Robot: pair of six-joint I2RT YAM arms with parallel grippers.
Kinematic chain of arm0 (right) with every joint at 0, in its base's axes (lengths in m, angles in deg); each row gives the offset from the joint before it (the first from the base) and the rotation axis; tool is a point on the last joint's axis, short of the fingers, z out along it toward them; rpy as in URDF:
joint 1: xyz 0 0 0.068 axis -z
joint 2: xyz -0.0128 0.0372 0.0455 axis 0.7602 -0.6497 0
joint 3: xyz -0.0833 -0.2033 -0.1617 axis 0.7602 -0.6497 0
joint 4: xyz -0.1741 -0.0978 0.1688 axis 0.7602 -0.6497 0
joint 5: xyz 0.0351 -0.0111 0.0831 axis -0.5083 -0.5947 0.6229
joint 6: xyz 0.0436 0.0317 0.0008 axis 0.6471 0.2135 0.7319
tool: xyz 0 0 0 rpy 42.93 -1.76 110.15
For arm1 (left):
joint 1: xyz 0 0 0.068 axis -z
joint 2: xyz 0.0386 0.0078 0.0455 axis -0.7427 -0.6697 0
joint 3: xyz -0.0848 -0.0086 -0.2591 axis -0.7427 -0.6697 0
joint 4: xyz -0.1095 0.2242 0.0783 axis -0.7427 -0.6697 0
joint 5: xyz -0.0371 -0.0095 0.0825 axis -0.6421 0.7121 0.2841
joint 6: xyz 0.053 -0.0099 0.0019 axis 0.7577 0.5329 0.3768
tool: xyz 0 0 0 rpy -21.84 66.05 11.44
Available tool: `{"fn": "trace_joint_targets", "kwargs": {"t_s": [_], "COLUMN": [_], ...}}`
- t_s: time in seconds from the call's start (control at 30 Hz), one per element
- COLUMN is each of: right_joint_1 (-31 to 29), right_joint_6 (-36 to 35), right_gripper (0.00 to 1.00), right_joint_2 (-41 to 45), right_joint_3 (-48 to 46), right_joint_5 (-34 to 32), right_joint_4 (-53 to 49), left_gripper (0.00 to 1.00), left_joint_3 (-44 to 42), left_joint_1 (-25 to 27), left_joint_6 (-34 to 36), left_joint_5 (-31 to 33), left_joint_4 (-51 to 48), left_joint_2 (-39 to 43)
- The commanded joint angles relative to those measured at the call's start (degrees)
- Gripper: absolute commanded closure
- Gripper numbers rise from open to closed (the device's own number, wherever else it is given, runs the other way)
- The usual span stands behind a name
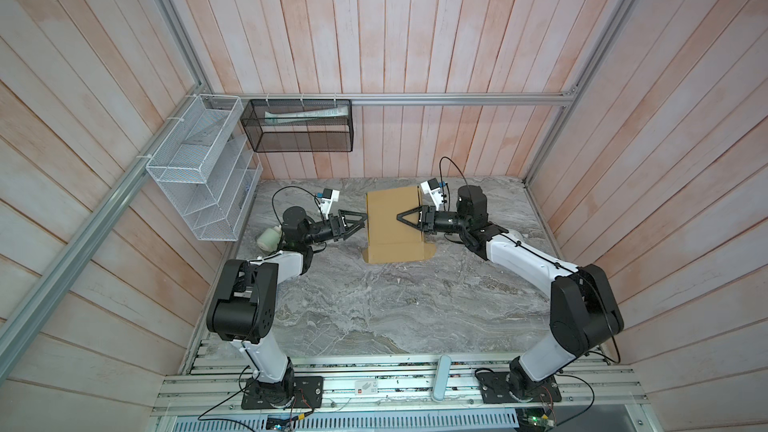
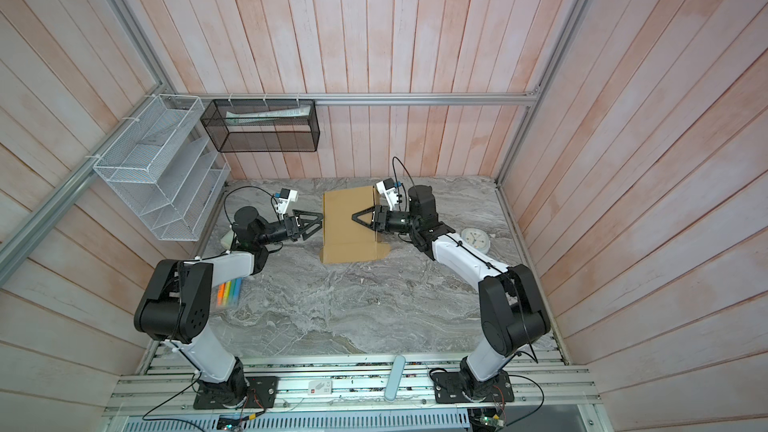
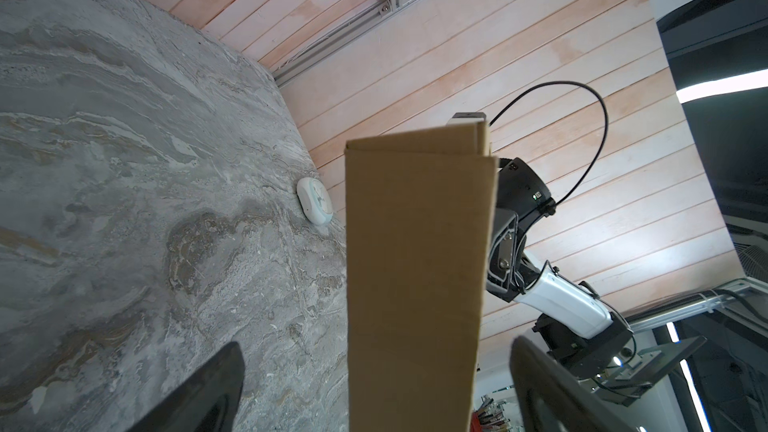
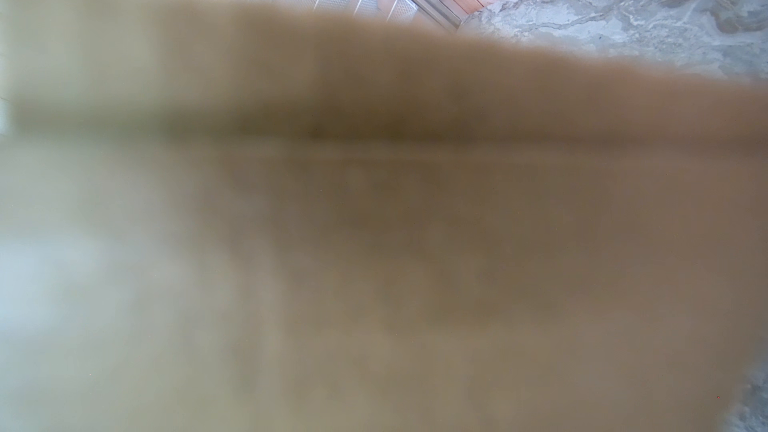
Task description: Fold the paper box
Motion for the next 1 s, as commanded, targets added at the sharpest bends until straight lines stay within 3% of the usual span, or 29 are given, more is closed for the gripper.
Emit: {"fn": "trace_joint_targets", "kwargs": {"t_s": [0.0,0.17,0.97], "right_joint_1": [0.3,0.2,-2.9], "right_joint_6": [1.1,1.6,6.2], "right_gripper": [0.46,0.46,0.46], "right_joint_2": [1.4,0.7,-5.2], "right_joint_3": [0.7,0.8,2.6], "right_joint_5": [2.2,2.4,3.6], "right_joint_4": [3.8,5.1,11.9], "left_gripper": [0.01,0.03,0.16], "left_joint_3": [2.0,2.9,5.1], "left_joint_1": [0.6,0.9,1.6], "left_joint_6": [-5.3,-10.1,-17.4], "left_joint_5": [-2.1,-3.1,-3.2], "left_joint_4": [7.2,12.2,18.4], "left_joint_2": [-1.3,-2.3,-3.9]}}
